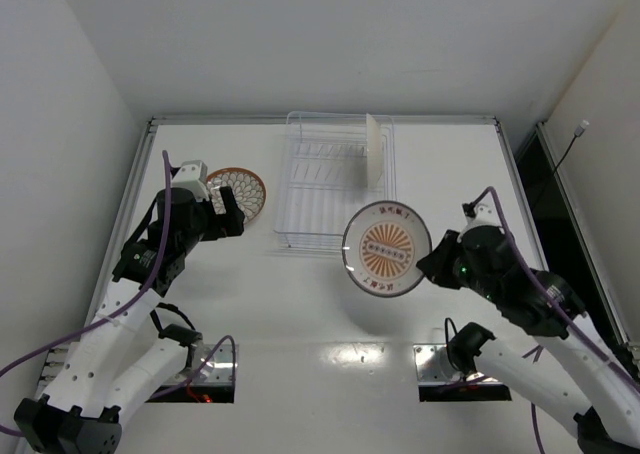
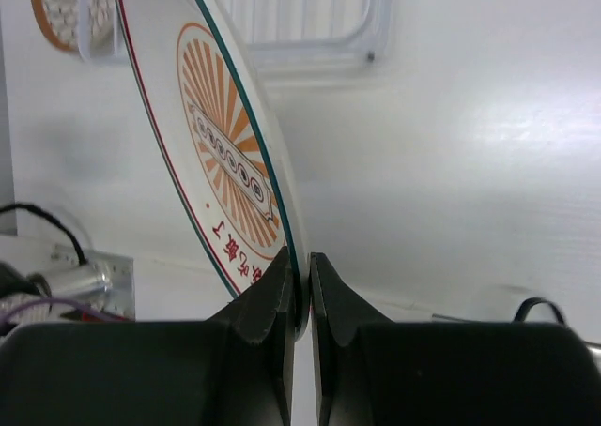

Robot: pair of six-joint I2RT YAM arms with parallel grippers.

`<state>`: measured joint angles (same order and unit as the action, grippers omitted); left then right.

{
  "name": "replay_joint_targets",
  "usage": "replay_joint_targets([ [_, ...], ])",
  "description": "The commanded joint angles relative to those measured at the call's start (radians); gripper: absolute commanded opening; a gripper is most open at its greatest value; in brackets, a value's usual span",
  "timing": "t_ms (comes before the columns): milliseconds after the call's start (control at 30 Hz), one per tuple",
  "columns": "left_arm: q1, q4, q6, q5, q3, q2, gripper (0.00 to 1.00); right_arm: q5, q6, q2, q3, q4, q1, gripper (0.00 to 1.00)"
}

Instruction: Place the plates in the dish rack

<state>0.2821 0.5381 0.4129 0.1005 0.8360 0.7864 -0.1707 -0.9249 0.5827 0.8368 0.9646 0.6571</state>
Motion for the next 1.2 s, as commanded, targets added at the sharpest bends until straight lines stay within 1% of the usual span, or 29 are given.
replay_joint_targets([
  [0,0.008,-0.013,0.010,0.001,0.002,-0.012,1.00,-0.183,0.092,0.075,0.135,0.057,0.004,0.00],
  [67,0.008,-0.013,0.010,0.001,0.002,-0.012,1.00,-0.220,0.113,0.146,0.217,0.034,0.004,0.00],
  [133,0.008,-0.013,0.010,0.001,0.002,-0.012,1.00,-0.297,0.141,0.199,0.313,0.013,0.004,0.00],
  [167,0.008,-0.013,0.010,0.001,0.002,-0.012,1.00,-0.353,0.150,0.259,0.347,0.013,0.004,0.00],
  [200,0.008,-0.013,0.010,0.001,0.002,-0.012,1.00,-0.381,0.168,0.293,0.419,0.003,0.004,0.00],
  [267,0.008,-0.013,0.010,0.001,0.002,-0.012,1.00,-0.446,0.187,0.366,0.494,-0.010,0.004,0.00],
  [300,0.008,-0.013,0.010,0.001,0.002,-0.012,1.00,-0.464,0.198,0.449,0.572,-0.023,0.004,0.00],
  [367,0.008,-0.013,0.010,0.001,0.002,-0.012,1.00,-0.495,0.222,0.537,0.654,-0.023,0.004,0.00],
  [400,0.008,-0.013,0.010,0.001,0.002,-0.012,1.00,-0.504,0.222,0.583,0.739,-0.023,0.004,0.00],
  [433,0.008,-0.013,0.010,0.001,0.002,-0.012,1.00,-0.530,0.234,0.665,0.777,-0.023,0.013,0.00],
  [467,0.008,-0.013,0.010,-0.010,0.002,-0.003,1.00,-0.549,0.235,0.702,0.841,-0.023,0.013,0.00],
  [600,0.008,-0.013,0.010,-0.019,0.002,-0.003,1.00,-0.613,0.262,0.851,0.962,-0.065,0.033,0.00],
  [667,0.008,-0.013,0.010,-0.019,0.002,-0.003,1.00,-0.661,0.308,0.925,1.030,-0.093,0.033,0.00],
  [767,0.017,-0.013,0.001,-0.030,0.002,-0.003,1.00,-0.699,0.354,0.996,1.113,-0.121,0.042,0.00],
  [833,0.017,-0.013,0.001,-0.041,0.002,-0.003,1.00,-0.739,0.354,1.086,1.172,-0.103,0.052,0.00],
  [867,0.017,-0.013,0.001,-0.041,0.002,-0.003,1.00,-0.754,0.354,1.123,1.247,-0.087,0.067,0.00],
  [900,0.017,-0.013,0.001,-0.041,0.002,-0.003,1.00,-0.776,0.354,1.163,1.286,-0.072,0.076,0.00],
  [933,0.017,-0.013,0.001,-0.041,0.002,-0.003,1.00,-0.820,0.341,1.243,1.324,-0.038,0.085,0.00],
  [967,0.017,-0.013,0.001,-0.041,0.002,-0.003,1.00,-0.848,0.340,1.282,1.391,-0.026,0.102,0.00],
  [1067,0.017,-0.013,0.001,-0.041,0.002,0.007,1.00,-0.983,0.331,1.400,1.467,0.006,0.131,0.00],
  [1100,0.017,-0.013,0.001,-0.041,0.002,0.007,1.00,-1.034,0.322,1.419,1.467,0.006,0.142,0.00],
  [1167,0.017,-0.013,0.001,-0.050,0.002,0.007,1.00,-1.067,0.322,1.444,1.452,-0.030,0.153,0.00],
])
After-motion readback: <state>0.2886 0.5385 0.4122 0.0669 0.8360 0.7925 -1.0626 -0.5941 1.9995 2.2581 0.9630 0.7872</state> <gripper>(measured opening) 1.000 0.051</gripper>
